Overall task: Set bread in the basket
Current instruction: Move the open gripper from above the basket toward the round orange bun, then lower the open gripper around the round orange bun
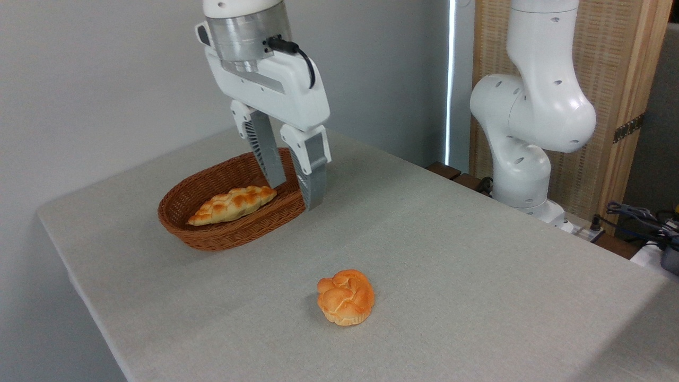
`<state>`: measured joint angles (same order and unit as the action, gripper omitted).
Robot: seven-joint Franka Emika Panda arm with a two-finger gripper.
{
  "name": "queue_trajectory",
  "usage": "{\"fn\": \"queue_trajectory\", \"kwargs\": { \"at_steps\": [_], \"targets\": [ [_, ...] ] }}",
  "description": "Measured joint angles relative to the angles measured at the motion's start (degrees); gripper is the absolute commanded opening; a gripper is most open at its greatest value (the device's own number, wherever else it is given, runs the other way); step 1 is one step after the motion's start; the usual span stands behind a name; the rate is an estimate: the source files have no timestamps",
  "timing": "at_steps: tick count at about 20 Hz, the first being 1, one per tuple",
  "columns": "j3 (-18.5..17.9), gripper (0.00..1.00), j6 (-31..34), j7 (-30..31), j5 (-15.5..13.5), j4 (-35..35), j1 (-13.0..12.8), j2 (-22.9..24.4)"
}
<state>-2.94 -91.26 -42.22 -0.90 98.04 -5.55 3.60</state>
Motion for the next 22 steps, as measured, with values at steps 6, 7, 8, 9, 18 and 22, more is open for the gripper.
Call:
{"fn": "queue_trajectory", "kwargs": {
  "at_steps": [6, 7, 8, 9, 18, 22],
  "targets": [
    [-2.65, 1.00, -10.01, -3.97, -0.01, 11.66, 0.02, 6.80],
    [-2.91, 1.00, -12.70, -4.13, -0.02, 14.04, 0.02, 7.69],
    [-2.96, 1.00, -15.63, -4.21, -0.03, 16.69, 0.01, 8.51],
    [-2.96, 1.00, -18.58, -4.22, -0.04, 19.39, -0.06, 9.23],
    [-2.94, 1.00, -31.38, -4.25, -0.06, 31.78, -0.70, 11.17],
    [-2.94, 1.00, -35.06, -4.25, -0.05, 34.08, -1.28, 11.49]
  ]
}}
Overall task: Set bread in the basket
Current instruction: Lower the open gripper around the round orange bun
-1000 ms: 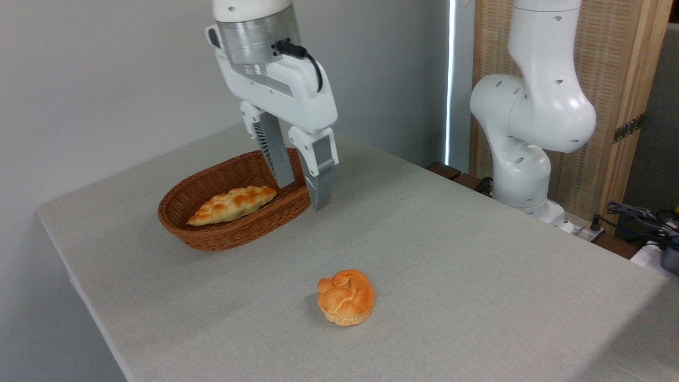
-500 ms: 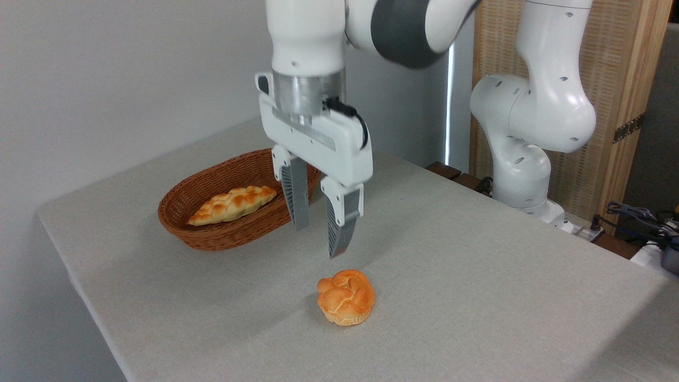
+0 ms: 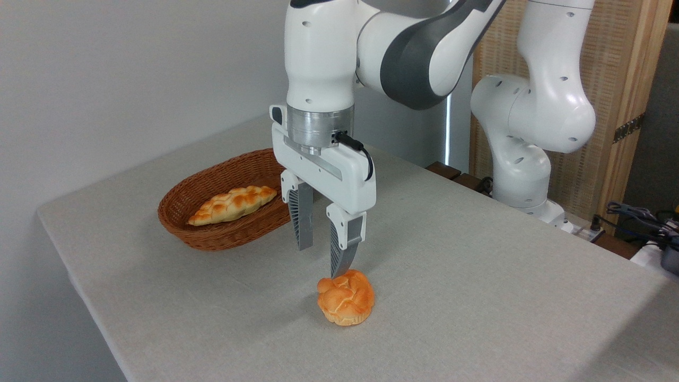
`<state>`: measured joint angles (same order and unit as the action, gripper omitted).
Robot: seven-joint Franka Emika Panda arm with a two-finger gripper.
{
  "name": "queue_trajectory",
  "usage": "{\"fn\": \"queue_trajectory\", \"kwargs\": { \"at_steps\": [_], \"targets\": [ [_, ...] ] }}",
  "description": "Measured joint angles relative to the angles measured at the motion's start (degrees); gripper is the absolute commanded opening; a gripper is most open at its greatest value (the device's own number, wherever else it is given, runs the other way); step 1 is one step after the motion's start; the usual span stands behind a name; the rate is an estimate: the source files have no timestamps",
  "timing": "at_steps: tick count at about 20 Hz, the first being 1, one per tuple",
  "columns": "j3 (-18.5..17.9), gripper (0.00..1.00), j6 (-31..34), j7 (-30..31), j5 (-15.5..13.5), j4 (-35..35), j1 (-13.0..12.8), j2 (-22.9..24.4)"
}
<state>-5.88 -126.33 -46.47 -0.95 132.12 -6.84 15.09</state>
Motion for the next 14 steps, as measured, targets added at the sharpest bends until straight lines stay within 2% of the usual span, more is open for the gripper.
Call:
{"fn": "queue_trajectory", "kwargs": {
  "at_steps": [3, 10, 14],
  "targets": [
    [-0.07, 1.00, -3.26, -0.09, 1.65, 2.28, -0.06, 0.04],
    [-1.06, 1.00, -3.57, -1.94, 7.02, 3.41, -0.39, 0.05],
    [-1.31, 1.00, -3.59, -2.63, 8.04, 4.37, -0.49, 0.05]
  ]
}}
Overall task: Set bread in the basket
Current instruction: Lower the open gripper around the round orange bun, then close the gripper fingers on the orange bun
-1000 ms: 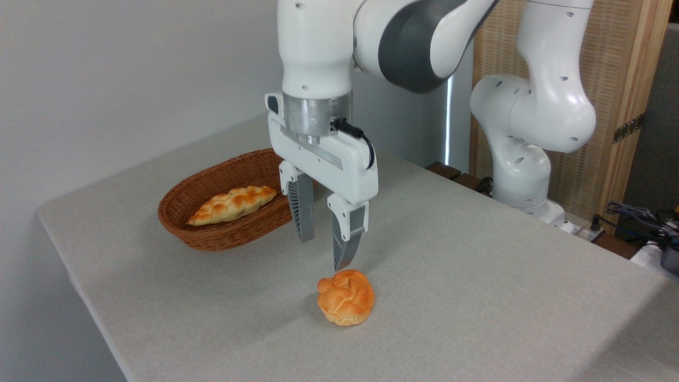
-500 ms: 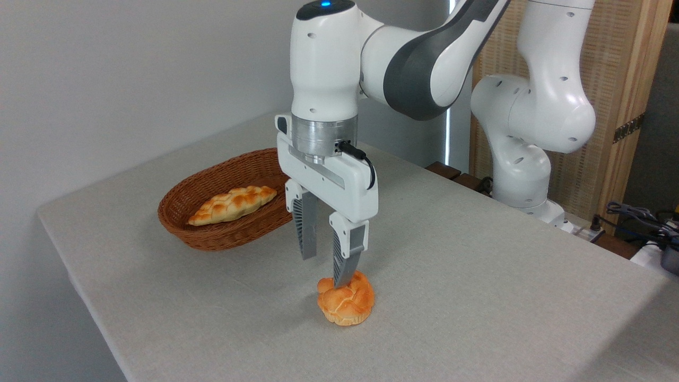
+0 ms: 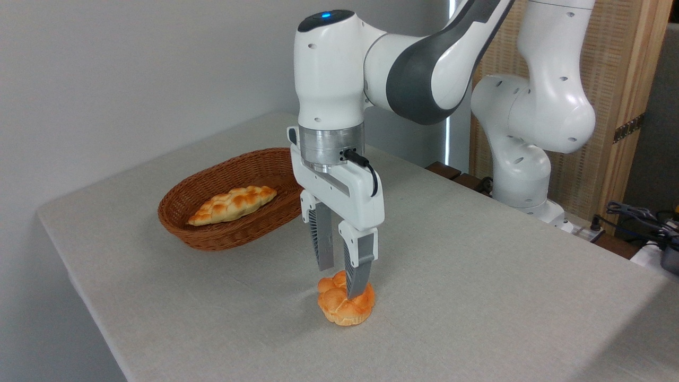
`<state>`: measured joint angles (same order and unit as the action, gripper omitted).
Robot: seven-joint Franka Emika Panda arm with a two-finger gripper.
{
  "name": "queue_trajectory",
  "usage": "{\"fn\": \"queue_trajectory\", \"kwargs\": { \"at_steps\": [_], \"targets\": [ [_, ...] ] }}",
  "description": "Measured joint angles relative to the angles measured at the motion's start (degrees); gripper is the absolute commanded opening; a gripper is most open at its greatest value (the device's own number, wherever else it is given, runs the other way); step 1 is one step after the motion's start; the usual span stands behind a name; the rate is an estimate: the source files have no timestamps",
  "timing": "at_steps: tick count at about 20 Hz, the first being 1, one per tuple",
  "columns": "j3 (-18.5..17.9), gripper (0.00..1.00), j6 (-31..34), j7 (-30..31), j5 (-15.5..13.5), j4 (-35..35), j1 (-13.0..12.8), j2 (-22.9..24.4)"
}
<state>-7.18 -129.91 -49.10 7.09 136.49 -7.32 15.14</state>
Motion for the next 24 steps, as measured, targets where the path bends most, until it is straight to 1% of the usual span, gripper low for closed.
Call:
{"fn": "queue_trajectory", "kwargs": {
  "at_steps": [10, 15, 18, 19, 21, 22, 24],
  "targets": [
    [-0.01, 1.00, -0.70, -0.01, 6.12, 1.07, -0.12, 0.00],
    [-0.01, 1.00, -0.70, -0.02, 6.71, 1.35, -0.79, -0.03],
    [-0.01, 0.97, -0.74, -0.02, 6.71, 2.46, -0.92, -0.08],
    [-0.01, 0.89, -0.78, -0.02, 6.71, 2.89, -1.11, -0.13],
    [-0.01, 0.64, -0.86, -0.02, 6.71, 3.38, -1.46, -0.21],
    [-0.01, 0.56, -0.88, -0.02, 6.71, 3.43, -1.54, -0.22],
    [-0.02, 0.47, -0.93, -0.03, 6.71, 3.43, -1.56, -0.21]
  ]
}}
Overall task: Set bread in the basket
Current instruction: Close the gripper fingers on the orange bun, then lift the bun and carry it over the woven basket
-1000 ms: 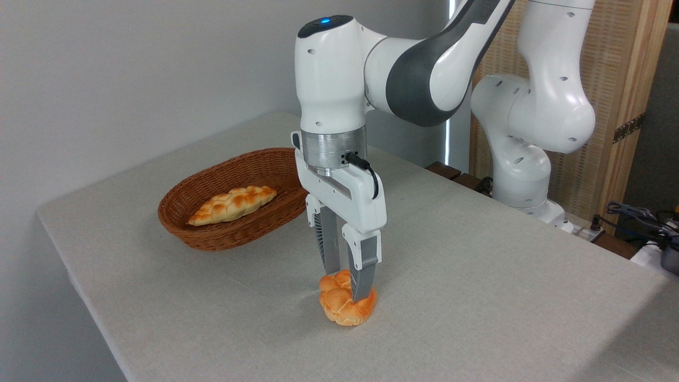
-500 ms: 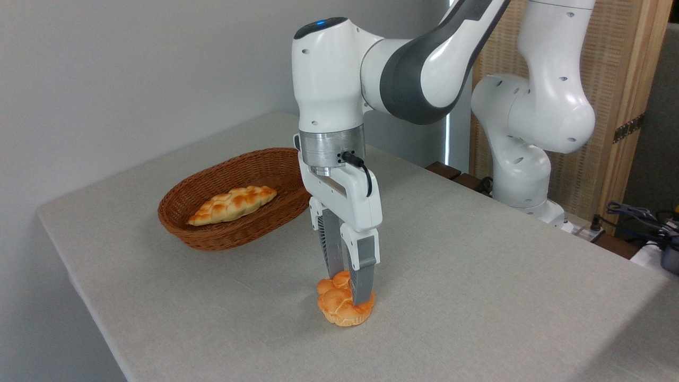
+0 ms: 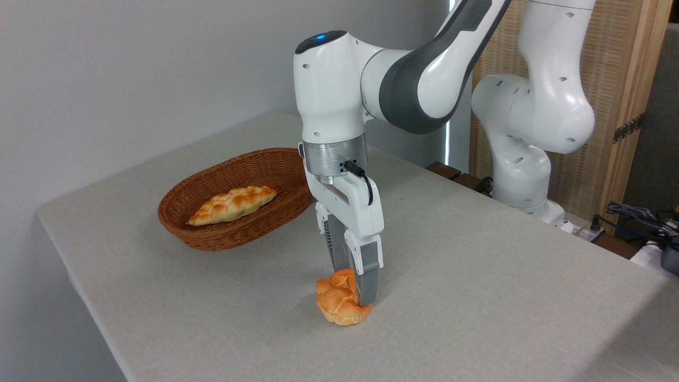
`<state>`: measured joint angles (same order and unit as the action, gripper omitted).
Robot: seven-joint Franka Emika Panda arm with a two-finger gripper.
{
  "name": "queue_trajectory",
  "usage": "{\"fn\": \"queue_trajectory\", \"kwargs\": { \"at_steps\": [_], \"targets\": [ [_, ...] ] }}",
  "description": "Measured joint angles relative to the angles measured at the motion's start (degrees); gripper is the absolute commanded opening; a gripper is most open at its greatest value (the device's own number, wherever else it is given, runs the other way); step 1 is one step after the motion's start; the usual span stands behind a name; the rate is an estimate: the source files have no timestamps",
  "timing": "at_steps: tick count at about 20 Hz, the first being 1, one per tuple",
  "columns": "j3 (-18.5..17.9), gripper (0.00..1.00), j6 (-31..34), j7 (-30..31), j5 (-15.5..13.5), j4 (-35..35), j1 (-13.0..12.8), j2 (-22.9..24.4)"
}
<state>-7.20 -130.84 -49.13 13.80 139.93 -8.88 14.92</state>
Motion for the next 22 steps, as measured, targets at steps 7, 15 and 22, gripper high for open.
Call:
{"fn": "queue_trajectory", "kwargs": {
  "at_steps": [7, 15, 22],
  "targets": [
    [0.00, 0.43, -0.04, 0.00, 0.00, 0.00, -0.01, 0.00],
    [0.00, 0.43, -0.04, -0.01, 0.00, 0.00, -0.04, 0.00],
    [-0.04, 0.44, -0.82, 0.02, -0.49, -0.01, -0.18, 0.05]
  ]
}}
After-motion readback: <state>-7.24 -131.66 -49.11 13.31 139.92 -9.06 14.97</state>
